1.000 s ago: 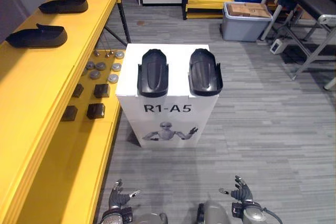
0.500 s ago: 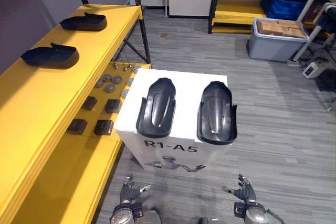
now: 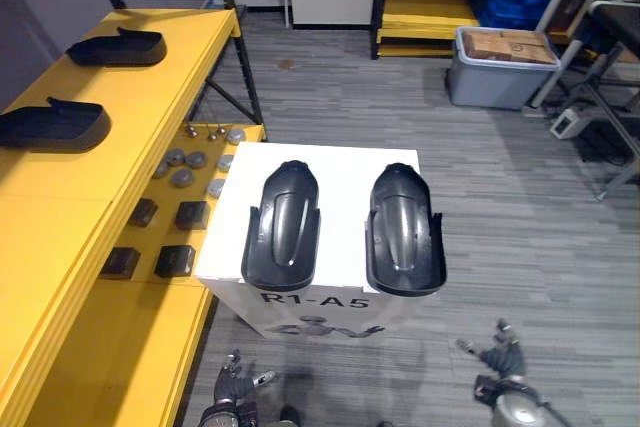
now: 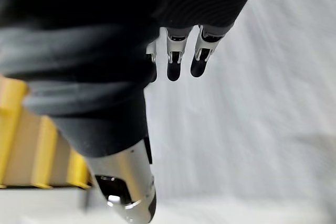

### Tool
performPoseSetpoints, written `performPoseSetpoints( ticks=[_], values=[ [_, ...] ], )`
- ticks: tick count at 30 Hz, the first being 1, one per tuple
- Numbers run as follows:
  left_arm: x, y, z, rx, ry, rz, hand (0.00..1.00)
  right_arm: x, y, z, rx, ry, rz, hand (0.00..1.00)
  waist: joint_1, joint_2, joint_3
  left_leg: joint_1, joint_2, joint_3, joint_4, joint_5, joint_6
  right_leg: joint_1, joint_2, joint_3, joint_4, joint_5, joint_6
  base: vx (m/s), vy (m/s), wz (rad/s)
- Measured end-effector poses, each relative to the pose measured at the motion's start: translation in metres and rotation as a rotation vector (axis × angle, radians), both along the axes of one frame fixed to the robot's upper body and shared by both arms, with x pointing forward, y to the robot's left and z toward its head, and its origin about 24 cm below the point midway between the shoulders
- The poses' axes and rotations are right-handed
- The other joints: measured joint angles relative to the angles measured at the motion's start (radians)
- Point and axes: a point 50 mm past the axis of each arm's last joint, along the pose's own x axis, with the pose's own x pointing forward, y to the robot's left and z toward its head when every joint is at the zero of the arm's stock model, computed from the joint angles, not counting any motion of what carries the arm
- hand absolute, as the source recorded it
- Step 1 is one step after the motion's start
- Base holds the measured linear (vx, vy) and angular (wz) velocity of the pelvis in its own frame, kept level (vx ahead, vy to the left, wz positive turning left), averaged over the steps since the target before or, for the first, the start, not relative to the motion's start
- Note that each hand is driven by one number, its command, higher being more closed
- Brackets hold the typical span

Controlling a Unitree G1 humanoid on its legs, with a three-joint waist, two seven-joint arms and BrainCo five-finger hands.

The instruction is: Walk over and take plastic housings, then place them on the shelf

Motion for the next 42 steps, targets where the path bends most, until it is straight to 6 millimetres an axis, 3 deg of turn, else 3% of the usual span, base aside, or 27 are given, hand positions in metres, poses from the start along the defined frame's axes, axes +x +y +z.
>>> performPoseSetpoints(
  ticks=[3, 6, 10, 13, 16, 21, 28, 36, 37, 42],
  values=[
    [-0.011, 0.0, -0.002, 0.001, 0.023, -0.008, 0.0, -0.001, -0.013, 0.036, -0.136, -0.086, 0.026, 0.0, -0.02, -0.003, -0.021, -0.002, 0.002, 0.001, -0.017, 0.011, -0.003, -0.013, 0.006, 0.007, 0.0, 0.0, 0.0, -0.05, -0.028, -0.08],
    [-0.021, 0.002, -0.004, 0.009, 0.047, -0.022, 0.0, 0.004, -0.014, 0.067, -0.226, -0.176, 0.083, 0.0, -0.043, -0.006, -0.039, -0.003, -0.003, 0.0, -0.033, 0.023, -0.004, -0.025, 0.006, 0.018, -0.01, -0.002, 0.004, -0.09, 0.0, -0.05],
    [-0.02, 0.001, -0.004, 0.0, 0.043, -0.045, 0.0, 0.026, -0.004, 0.099, -0.316, -0.309, 0.186, 0.0, -0.042, -0.008, -0.045, -0.009, -0.016, -0.004, -0.049, 0.035, -0.002, -0.031, -0.002, 0.033, -0.031, -0.013, 0.02, -0.11, 0.021, -0.03],
    [-0.021, 0.0, -0.004, 0.0, 0.044, -0.062, 0.0, 0.047, 0.015, 0.107, -0.321, -0.362, 0.293, 0.0, -0.038, -0.008, -0.058, -0.013, -0.019, -0.016, -0.05, 0.035, -0.003, -0.031, -0.004, 0.031, -0.035, -0.012, 0.022, -0.06, 0.019, 0.05],
    [-0.019, 0.0, -0.004, 0.001, 0.042, -0.067, 0.0, 0.072, 0.04, 0.103, -0.303, -0.375, 0.405, 0.0, -0.028, -0.004, -0.06, -0.02, -0.024, -0.032, -0.049, 0.039, 0.001, -0.031, -0.007, 0.024, -0.038, -0.01, 0.024, -0.02, 0.014, 0.09],
    [-0.017, -0.005, -0.004, -0.003, 0.039, -0.092, 0.0, 0.102, 0.058, 0.08, -0.345, -0.259, 0.474, 0.0, 0.008, -0.004, -0.06, -0.037, -0.038, -0.079, -0.049, 0.051, 0.019, -0.013, -0.015, -0.005, -0.056, -0.002, 0.029, 0.04, 0.019, 0.25],
    [-0.016, -0.01, -0.004, -0.009, 0.038, -0.092, 0.0, 0.123, 0.076, 0.053, -0.413, -0.108, 0.379, 0.0, 0.021, 0.003, -0.047, -0.038, -0.035, -0.114, -0.049, 0.051, 0.019, 0.006, -0.01, -0.025, -0.061, 0.011, 0.021, 0.02, 0.005, 0.16],
    [-0.012, -0.016, -0.004, -0.002, 0.031, -0.078, 0.0, 0.126, 0.078, 0.035, -0.36, -0.014, 0.184, 0.0, 0.017, 0.011, -0.009, -0.057, -0.038, -0.138, -0.05, 0.061, 0.019, 0.002, -0.013, -0.049, -0.066, 0.013, 0.022, -0.03, 0.009, 0.07],
    [-0.01, -0.018, -0.004, -0.004, 0.028, -0.087, 0.0, 0.127, 0.078, 0.035, -0.352, -0.008, 0.161, 1.0, 0.02, 0.012, -0.007, -0.057, -0.038, -0.138, -0.05, 0.062, 0.018, 0.003, -0.013, -0.049, -0.069, 0.013, 0.022, -0.04, 0.014, 0.0],
    [-0.003, -0.025, -0.003, -0.014, 0.016, -0.103, 0.0, 0.129, 0.085, 0.033, -0.32, -0.006, 0.143, 1.0, 0.019, 0.015, 0.009, -0.062, -0.038, -0.135, -0.054, 0.067, 0.012, 0.006, -0.012, -0.049, -0.089, 0.012, 0.022, -0.05, 0.009, -0.03]
  ],
)
